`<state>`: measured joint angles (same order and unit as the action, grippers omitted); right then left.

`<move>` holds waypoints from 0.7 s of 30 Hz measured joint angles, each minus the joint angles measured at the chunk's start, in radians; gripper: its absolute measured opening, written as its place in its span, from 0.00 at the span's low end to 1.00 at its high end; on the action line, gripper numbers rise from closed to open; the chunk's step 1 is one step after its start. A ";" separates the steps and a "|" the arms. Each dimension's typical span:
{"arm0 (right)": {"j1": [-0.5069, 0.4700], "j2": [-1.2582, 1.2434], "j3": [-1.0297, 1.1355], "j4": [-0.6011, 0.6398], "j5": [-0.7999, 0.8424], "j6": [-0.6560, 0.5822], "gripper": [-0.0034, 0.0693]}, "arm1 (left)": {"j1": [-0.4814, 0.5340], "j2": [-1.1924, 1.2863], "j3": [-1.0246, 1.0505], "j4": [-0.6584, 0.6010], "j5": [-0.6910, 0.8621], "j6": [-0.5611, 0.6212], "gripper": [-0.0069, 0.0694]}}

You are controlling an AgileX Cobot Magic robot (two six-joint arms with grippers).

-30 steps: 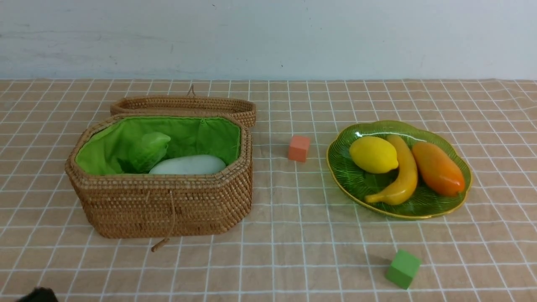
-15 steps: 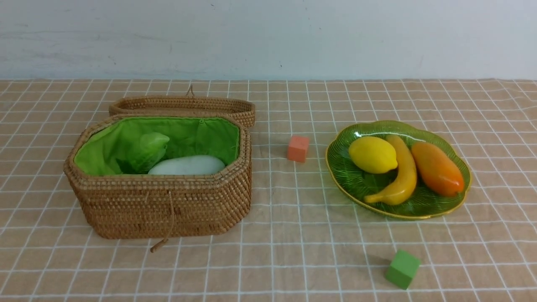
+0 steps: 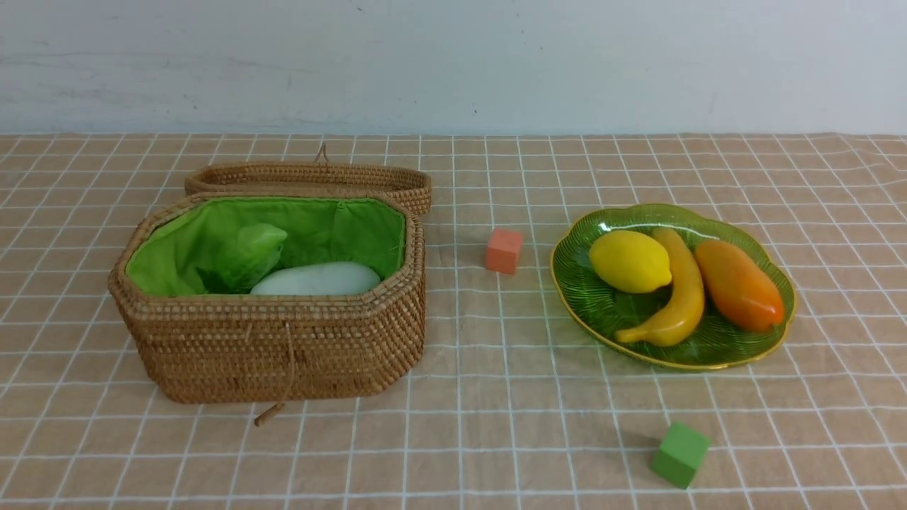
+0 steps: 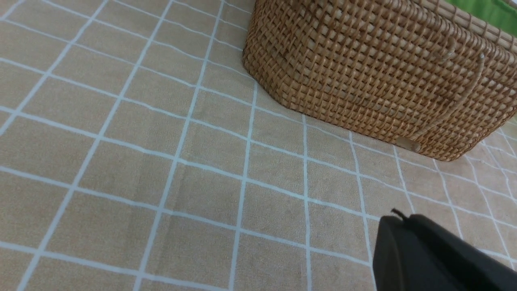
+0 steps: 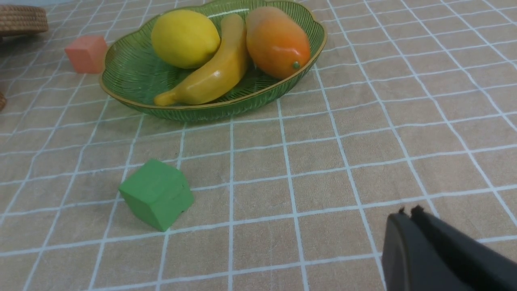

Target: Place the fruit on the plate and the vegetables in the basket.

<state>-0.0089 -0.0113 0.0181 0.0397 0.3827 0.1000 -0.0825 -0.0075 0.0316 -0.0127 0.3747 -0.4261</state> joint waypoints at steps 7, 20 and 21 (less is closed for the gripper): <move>0.000 0.000 0.000 0.000 0.000 0.000 0.07 | 0.000 0.000 0.000 0.001 0.000 0.000 0.07; 0.000 0.000 0.000 0.000 0.000 0.000 0.09 | 0.000 0.000 0.000 0.003 0.000 0.000 0.07; 0.000 0.000 0.000 0.000 0.000 0.000 0.09 | 0.000 0.000 0.000 0.003 0.000 0.000 0.07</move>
<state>-0.0089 -0.0113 0.0181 0.0397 0.3827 0.1000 -0.0825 -0.0075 0.0316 -0.0096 0.3747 -0.4261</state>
